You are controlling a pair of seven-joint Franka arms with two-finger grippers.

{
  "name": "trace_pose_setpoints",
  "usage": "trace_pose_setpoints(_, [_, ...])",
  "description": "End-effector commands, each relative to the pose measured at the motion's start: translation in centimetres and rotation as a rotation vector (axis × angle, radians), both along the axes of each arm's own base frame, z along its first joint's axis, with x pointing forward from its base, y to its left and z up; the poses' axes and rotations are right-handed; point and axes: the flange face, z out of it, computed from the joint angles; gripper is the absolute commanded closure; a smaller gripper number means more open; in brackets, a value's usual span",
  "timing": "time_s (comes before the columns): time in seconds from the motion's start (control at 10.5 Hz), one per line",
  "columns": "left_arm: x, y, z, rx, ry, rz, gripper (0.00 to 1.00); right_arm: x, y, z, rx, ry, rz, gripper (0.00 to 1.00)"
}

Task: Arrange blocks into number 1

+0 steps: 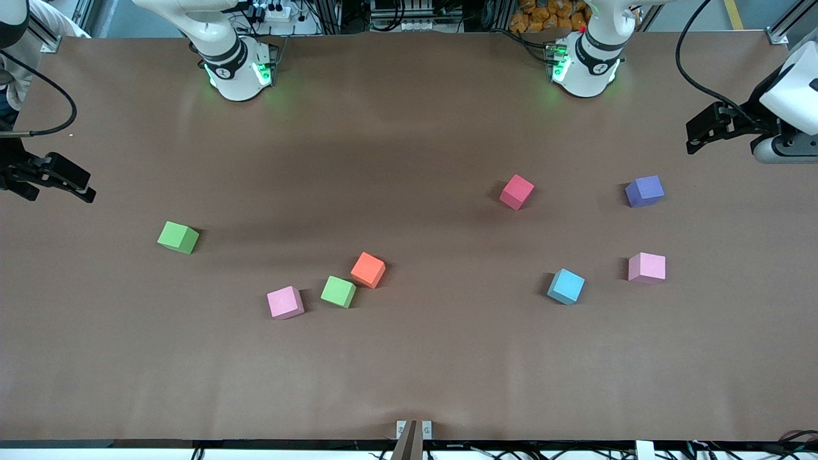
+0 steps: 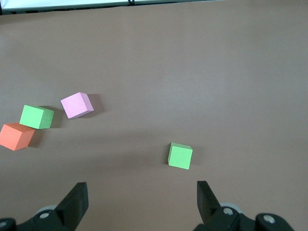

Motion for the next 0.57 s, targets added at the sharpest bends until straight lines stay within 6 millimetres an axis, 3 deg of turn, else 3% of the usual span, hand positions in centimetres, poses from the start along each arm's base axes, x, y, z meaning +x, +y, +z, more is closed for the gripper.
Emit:
trace_pose_setpoints(0.0, [-0.46,-0.68,0.68,0.02,-0.015,0.009,0.0,0.23,-0.33,0.53,0.006,0.0,0.0,0.0])
trace_pose_setpoints(0.48, [-0.1,-0.95,0.09,0.017,-0.003,0.001,0.0,0.23,-0.33,0.53,0.006,0.0,0.0,0.0])
